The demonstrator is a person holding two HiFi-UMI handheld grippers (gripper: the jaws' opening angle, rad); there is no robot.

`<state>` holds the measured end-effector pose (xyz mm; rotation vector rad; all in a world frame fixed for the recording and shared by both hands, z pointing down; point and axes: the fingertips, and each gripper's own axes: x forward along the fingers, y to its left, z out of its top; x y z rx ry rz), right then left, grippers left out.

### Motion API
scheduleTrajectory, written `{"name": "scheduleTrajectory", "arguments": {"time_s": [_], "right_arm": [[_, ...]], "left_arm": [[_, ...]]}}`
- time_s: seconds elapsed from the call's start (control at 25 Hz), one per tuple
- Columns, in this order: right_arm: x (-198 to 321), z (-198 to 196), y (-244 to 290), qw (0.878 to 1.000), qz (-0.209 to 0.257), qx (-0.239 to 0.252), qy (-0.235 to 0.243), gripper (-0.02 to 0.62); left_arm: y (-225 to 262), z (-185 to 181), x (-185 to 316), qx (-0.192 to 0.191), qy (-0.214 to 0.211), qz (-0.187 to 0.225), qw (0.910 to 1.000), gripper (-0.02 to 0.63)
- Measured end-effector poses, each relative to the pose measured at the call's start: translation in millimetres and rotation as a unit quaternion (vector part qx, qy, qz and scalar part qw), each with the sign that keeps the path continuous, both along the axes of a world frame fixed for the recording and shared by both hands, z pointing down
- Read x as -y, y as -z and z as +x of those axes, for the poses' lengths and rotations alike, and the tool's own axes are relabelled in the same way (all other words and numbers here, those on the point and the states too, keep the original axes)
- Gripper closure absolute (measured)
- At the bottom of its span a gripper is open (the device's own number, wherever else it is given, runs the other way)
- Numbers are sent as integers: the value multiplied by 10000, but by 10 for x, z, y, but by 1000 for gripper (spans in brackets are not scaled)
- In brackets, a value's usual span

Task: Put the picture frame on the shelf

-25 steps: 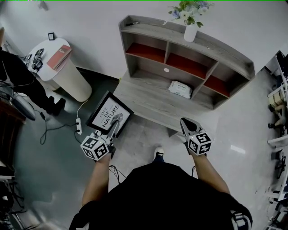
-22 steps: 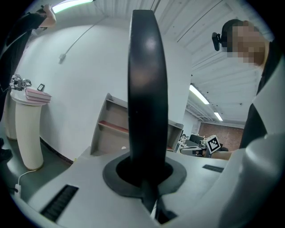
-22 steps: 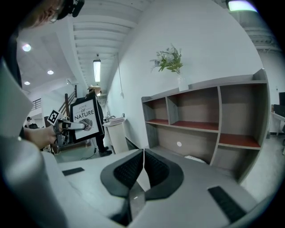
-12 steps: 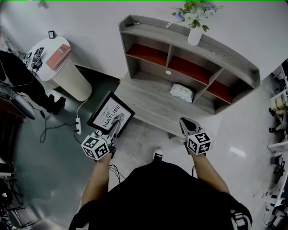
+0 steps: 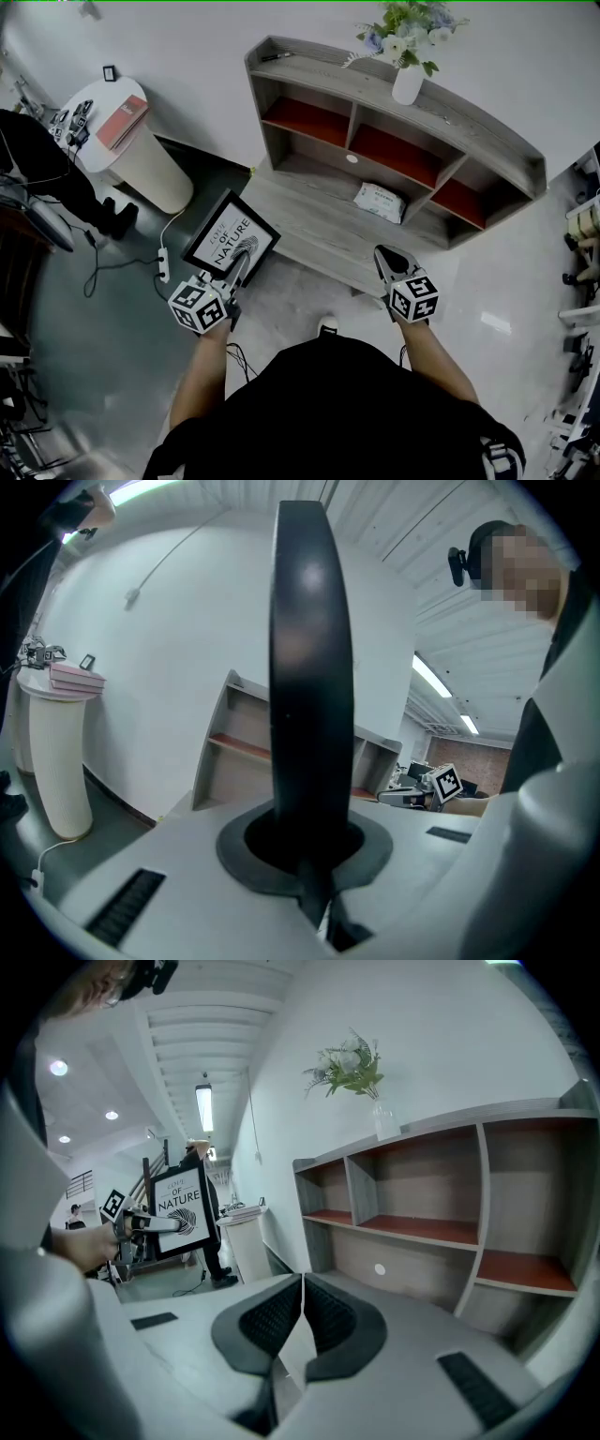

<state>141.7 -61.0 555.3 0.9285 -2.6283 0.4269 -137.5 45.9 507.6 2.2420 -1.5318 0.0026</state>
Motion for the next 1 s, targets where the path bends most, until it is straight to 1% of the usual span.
{"name": "scheduleTrajectory", "arguments": {"time_s": [0.72,1.0], "right_arm": [[671,136,15,9994,42,64,323,577],[782,137,-9,9992,32,133,382,577]], "left_arm": [[70,232,524,63,237,28,9997,577],[46,304,606,61,287,33,9996,577]]}}
